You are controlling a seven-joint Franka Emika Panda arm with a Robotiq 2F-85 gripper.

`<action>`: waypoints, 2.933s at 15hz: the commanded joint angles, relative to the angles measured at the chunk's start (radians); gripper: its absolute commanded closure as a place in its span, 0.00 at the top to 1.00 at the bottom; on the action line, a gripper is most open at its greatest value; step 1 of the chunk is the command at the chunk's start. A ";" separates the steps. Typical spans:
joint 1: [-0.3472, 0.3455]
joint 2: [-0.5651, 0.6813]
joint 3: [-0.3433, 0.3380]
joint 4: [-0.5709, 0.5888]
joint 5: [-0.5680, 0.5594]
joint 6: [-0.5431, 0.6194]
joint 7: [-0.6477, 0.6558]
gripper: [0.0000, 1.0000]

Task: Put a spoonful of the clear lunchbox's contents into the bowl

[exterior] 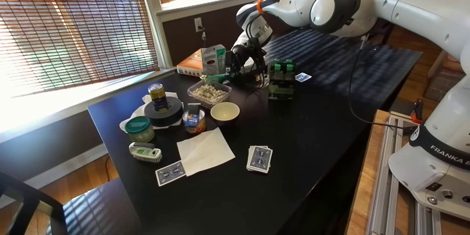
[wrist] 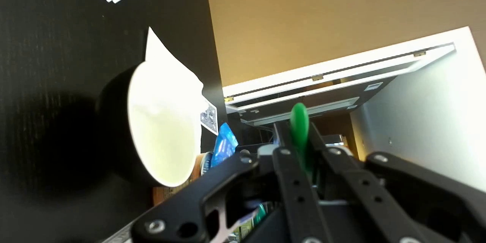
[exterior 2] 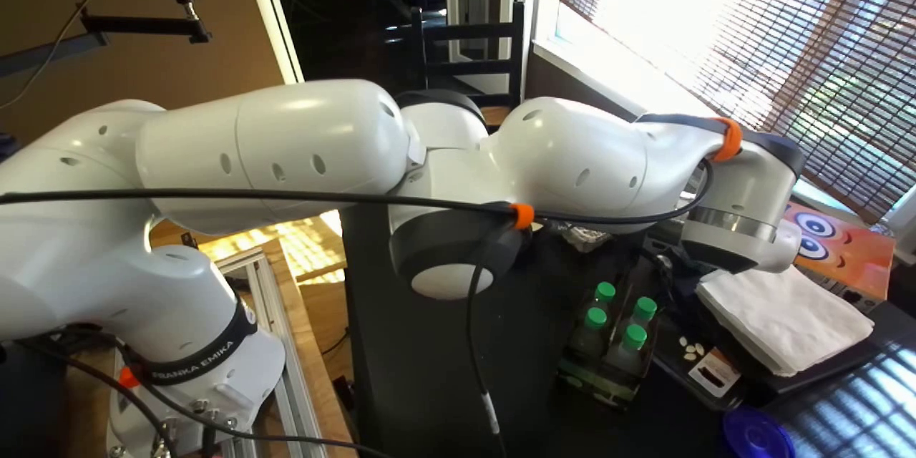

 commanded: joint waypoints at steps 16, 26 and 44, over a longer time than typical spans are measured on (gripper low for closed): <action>-0.038 -0.130 0.067 0.020 0.099 -0.059 0.274 0.11; -0.056 -0.168 0.066 -0.041 0.109 -0.052 0.237 0.03; -0.170 -0.427 0.136 -0.422 0.129 -0.137 0.053 0.03</action>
